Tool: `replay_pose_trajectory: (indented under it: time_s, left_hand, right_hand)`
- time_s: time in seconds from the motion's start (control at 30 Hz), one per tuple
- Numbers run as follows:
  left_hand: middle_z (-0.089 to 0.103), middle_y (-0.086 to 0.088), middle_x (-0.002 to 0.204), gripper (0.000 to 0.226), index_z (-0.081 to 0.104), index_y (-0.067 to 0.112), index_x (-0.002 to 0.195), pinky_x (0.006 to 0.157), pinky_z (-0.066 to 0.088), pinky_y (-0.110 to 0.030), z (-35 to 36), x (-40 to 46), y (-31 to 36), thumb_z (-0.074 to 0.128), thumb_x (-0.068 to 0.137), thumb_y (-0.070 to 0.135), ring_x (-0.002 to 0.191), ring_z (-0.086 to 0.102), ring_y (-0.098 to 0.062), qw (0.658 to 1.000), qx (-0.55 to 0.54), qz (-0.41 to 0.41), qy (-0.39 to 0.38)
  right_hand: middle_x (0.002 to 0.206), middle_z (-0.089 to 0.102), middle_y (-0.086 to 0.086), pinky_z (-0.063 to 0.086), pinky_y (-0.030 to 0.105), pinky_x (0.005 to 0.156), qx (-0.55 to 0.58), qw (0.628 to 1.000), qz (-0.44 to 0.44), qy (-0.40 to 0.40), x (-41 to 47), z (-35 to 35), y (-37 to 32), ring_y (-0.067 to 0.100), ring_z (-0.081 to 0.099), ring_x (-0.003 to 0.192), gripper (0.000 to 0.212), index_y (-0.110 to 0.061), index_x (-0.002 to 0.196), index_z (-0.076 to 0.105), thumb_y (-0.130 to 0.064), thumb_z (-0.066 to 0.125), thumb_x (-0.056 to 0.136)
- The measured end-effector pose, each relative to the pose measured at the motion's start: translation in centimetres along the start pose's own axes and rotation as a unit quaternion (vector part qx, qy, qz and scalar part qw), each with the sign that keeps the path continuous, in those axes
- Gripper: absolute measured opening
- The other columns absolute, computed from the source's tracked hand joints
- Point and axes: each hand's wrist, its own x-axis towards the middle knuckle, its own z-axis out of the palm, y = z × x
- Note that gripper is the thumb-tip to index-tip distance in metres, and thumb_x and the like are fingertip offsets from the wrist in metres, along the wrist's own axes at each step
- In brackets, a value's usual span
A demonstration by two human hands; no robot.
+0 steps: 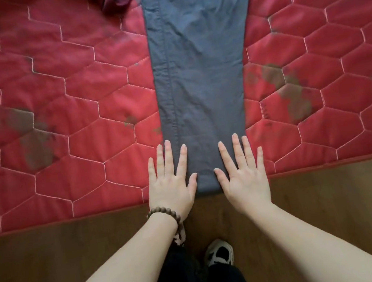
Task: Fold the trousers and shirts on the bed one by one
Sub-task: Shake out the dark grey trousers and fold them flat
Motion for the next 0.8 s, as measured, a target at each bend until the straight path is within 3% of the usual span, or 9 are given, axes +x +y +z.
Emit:
replay_pose_trajectory:
  time_s: [0.17,0.37,0.47,0.63,0.7,0.8]
  left_hand:
    - [-0.007,-0.011,0.160,0.065,-0.002,0.028,0.153,0.119,0.004,-0.048,0.3,-2.6,-1.1,0.011,0.095,0.053,0.148,-0.006,-0.028,0.999,0.017,0.045,-0.013]
    - [0.025,-0.010,0.156,0.056,0.033,0.021,0.148,0.116,0.021,-0.052,-1.5,-2.5,-5.5,0.025,0.093,0.028,0.145,0.018,-0.031,0.988,-0.028,0.150,-0.001]
    - [0.024,-0.008,0.157,0.059,0.030,0.022,0.149,0.116,0.019,-0.054,-1.9,-1.9,-6.5,0.026,0.090,0.026,0.146,0.016,-0.032,0.984,-0.002,0.180,-0.002]
    - [0.015,-0.002,0.159,0.071,0.017,0.027,0.152,0.118,0.012,-0.052,-0.4,-2.4,-5.5,0.035,0.084,0.030,0.147,0.009,-0.027,0.973,0.031,0.227,0.008]
    - [0.013,-0.003,0.160,0.078,0.011,0.028,0.152,0.117,0.013,-0.052,0.3,-3.0,-5.6,0.044,0.082,0.028,0.147,0.009,-0.028,0.972,0.056,0.227,0.017]
    - [0.016,-0.004,0.159,0.091,0.008,0.029,0.152,0.116,0.014,-0.052,0.8,-4.0,-5.9,0.059,0.079,0.010,0.147,0.013,-0.029,0.972,0.085,0.215,0.033]
  right_hand:
    - [0.160,-0.010,0.002,-0.003,0.051,0.119,0.026,0.999,-0.009,-0.026,-1.8,0.2,0.4,0.025,-0.014,0.147,0.061,-0.031,0.152,-0.002,-0.053,0.014,0.098]
    - [0.161,0.008,-0.002,0.004,0.044,0.120,0.146,0.988,-0.054,0.006,-1.8,-1.4,5.7,0.015,0.003,0.148,0.054,-0.034,0.151,0.018,-0.032,0.038,0.101]
    - [0.161,0.000,-0.006,0.003,0.046,0.120,0.104,0.992,-0.065,-0.025,-1.6,-1.8,7.5,0.013,-0.002,0.148,0.057,-0.038,0.151,0.009,-0.040,0.034,0.100]
    - [0.160,0.012,-0.001,0.008,0.054,0.118,0.031,0.985,-0.173,0.003,-0.8,-1.8,4.7,0.021,0.008,0.148,0.059,-0.029,0.152,0.021,-0.046,0.032,0.096]
    - [0.161,0.010,0.001,0.010,0.056,0.117,-0.002,0.979,-0.202,-0.013,-1.7,-0.8,3.8,0.026,0.007,0.148,0.065,-0.028,0.153,0.015,-0.039,0.043,0.095]
    - [0.161,0.000,0.001,0.007,0.055,0.118,-0.024,0.979,-0.204,-0.013,-3.4,0.1,4.0,0.027,-0.001,0.148,0.084,-0.028,0.152,0.002,-0.012,0.052,0.086]
